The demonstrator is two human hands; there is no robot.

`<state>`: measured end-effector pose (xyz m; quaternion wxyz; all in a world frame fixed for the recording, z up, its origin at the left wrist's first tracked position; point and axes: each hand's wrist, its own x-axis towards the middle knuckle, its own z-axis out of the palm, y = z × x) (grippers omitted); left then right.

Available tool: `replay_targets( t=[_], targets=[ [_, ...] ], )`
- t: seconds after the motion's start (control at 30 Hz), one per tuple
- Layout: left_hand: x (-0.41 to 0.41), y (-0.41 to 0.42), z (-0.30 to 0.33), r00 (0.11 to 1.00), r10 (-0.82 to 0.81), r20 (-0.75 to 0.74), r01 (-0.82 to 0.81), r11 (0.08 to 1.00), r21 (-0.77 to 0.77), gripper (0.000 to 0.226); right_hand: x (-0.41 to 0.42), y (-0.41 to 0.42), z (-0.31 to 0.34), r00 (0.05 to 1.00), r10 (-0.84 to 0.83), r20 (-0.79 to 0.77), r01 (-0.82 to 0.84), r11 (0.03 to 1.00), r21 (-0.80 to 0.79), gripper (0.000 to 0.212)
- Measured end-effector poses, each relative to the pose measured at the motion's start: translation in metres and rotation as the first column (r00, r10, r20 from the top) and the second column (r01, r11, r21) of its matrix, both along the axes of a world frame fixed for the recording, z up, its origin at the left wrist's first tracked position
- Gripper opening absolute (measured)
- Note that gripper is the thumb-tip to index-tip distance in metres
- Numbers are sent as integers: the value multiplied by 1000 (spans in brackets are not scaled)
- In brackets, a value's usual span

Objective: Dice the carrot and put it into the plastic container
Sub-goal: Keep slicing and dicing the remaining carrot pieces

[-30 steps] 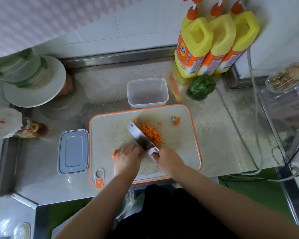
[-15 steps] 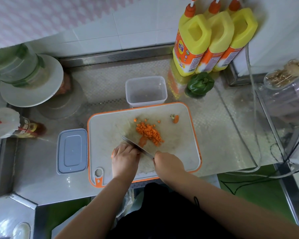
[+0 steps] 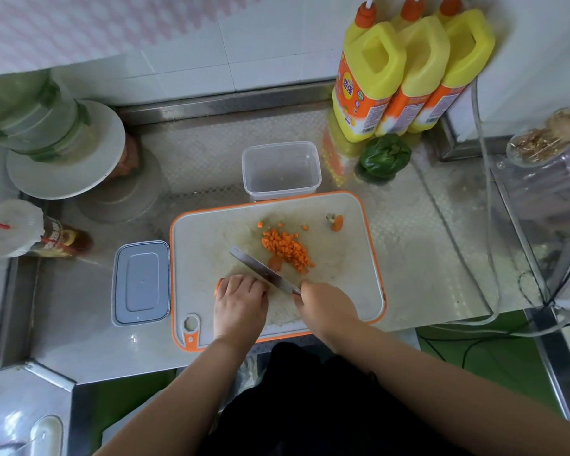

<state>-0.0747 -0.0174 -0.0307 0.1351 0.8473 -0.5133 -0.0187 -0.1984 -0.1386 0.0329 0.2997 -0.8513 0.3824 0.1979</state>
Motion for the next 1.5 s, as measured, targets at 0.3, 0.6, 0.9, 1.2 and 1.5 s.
replay_targets(
  t=[0.3,0.6,0.9,1.2,1.5],
  targets=[
    [4,1,-4,1000,-2,-9,2,999,-32,15,2,14,-7,995,27,-93,-31,999,-39,14],
    [5,3,-2,999,-35,12,36,997,-65,10,8,-5,-8,997,-75,-30,78,990,121,41],
    [5,2,-4,998,-39,54,45,992,-116,12,2,10,-1,1000,-3,-26,4,999,41,30],
    [6,7,-10,993,-80,82,91,985,-149,12,9,20,-9,997,-30,-74,33,998,46,24],
    [4,24,8,997,-63,38,69,983,-169,20,9,2,-10,988,-148,-42,152,982,115,37]
  ],
)
